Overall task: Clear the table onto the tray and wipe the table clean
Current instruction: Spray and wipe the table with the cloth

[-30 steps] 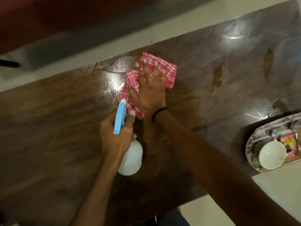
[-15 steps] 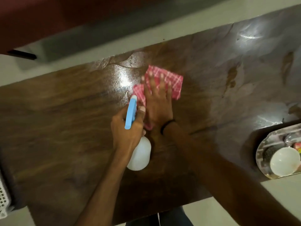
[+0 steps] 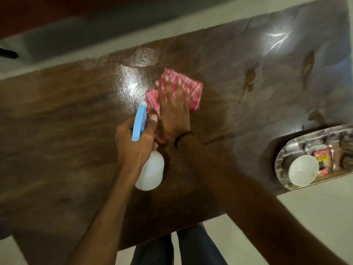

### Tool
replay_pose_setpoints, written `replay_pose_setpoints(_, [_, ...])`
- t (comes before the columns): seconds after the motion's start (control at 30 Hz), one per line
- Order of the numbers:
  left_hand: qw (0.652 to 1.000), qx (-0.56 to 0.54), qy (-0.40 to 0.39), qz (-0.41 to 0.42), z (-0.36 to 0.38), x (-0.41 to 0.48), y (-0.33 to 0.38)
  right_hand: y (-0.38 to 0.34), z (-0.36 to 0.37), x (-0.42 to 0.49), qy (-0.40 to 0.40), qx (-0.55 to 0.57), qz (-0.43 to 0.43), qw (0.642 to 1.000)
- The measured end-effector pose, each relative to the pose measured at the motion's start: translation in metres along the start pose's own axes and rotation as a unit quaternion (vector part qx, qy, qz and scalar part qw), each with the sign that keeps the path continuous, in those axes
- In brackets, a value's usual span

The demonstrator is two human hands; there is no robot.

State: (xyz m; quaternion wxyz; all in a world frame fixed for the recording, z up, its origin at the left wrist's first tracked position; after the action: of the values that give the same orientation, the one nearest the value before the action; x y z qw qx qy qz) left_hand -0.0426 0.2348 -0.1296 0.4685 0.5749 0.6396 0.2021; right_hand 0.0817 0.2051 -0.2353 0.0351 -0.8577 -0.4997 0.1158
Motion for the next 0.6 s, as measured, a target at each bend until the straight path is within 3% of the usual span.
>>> replay_pose_setpoints(0.1, [1.000,0.012,-0.004,0.023,0.006,-0.011,0.003,0.013,0.001,-0.043,-0.052,0.030,-0.038,0.998])
replay_pose_setpoints(0.23, [1.000,-0.015,-0.010,-0.003,0.025,-0.023,-0.004,0.041,-0.006,0.016,-0.021,0.034,-0.038,0.998])
replay_pose_setpoints(0.3, [1.000,-0.026,-0.014,-0.005,0.036,-0.031,-0.007,0.055,-0.015,0.035,-0.003,0.092,-0.018,0.996])
replay_pose_setpoints(0.4, [0.999,-0.034,-0.007,0.000,0.048,-0.046,-0.007,0.073,-0.045,0.014,0.036,0.251,0.034,0.967])
replay_pose_setpoints(0.5, [1.000,-0.022,0.008,-0.009,0.057,-0.064,-0.002,0.099,-0.099,-0.006,0.096,0.317,0.089,0.939])
replay_pose_setpoints(0.6, [0.998,-0.042,0.031,-0.034,0.064,-0.081,0.009,0.137,-0.139,0.002,0.072,0.399,0.128,0.905])
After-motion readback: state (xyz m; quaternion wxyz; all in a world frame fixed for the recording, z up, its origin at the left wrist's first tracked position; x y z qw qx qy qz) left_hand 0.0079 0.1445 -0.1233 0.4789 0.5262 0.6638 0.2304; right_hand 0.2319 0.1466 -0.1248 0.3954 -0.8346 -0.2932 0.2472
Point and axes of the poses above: each hand's wrist, its own x-axis towards the middle knuckle, its own z-axis out of the palm, y = z × x, the point moved 4 cm from there along x, towards the middle knuckle, and after that the axes turned 9 degrees about y, right-handed, at the moved point
